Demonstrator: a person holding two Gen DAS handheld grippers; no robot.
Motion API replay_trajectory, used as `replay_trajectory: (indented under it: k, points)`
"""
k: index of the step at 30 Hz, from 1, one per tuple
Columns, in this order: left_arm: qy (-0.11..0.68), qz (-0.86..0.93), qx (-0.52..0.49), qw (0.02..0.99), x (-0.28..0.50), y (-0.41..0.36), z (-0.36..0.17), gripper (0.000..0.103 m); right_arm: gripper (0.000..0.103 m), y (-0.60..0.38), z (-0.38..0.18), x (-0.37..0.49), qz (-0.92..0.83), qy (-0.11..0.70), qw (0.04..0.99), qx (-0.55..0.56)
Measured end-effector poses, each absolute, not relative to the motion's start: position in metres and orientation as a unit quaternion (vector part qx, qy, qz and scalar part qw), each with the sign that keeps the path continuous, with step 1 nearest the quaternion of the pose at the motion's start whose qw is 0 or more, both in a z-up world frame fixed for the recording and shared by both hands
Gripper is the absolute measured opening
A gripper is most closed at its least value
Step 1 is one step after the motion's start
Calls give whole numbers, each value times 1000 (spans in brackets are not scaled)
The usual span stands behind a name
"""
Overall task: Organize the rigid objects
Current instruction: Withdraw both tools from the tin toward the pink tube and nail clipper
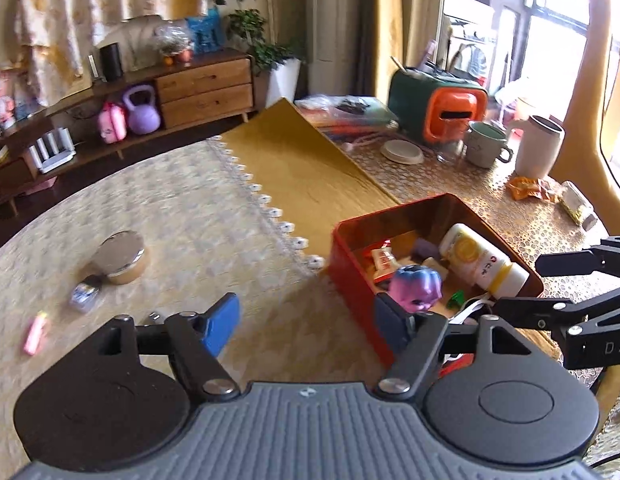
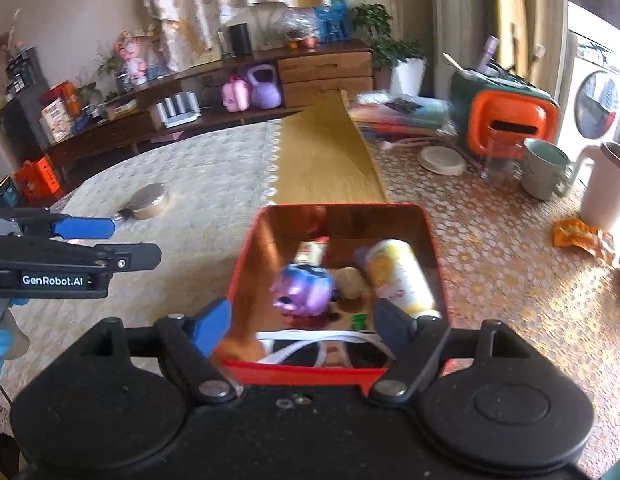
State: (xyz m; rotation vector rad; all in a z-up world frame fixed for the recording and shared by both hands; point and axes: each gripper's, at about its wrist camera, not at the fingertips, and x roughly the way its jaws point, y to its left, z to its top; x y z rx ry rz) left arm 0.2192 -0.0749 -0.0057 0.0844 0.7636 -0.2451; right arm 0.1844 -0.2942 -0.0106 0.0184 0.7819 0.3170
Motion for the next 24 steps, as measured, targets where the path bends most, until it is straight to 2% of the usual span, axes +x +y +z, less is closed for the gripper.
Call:
replay_trajectory:
  k: [3, 8, 15, 24]
  points:
    - [375, -111, 29, 920, 211, -58, -6, 74, 82, -277, -9, 179, 174, 374, 911, 3]
    - [368, -78, 22, 926, 197, -25, -10, 79, 95, -250, -8, 173, 204, 367, 907, 2]
    - [370, -43, -6, 928, 186, 28, -17, 81, 103, -218, -10, 173, 238, 361, 901, -9]
    - [370, 21, -18, 928, 189, 88, -32, 84, 103, -173, -14, 184, 273, 351, 895, -27]
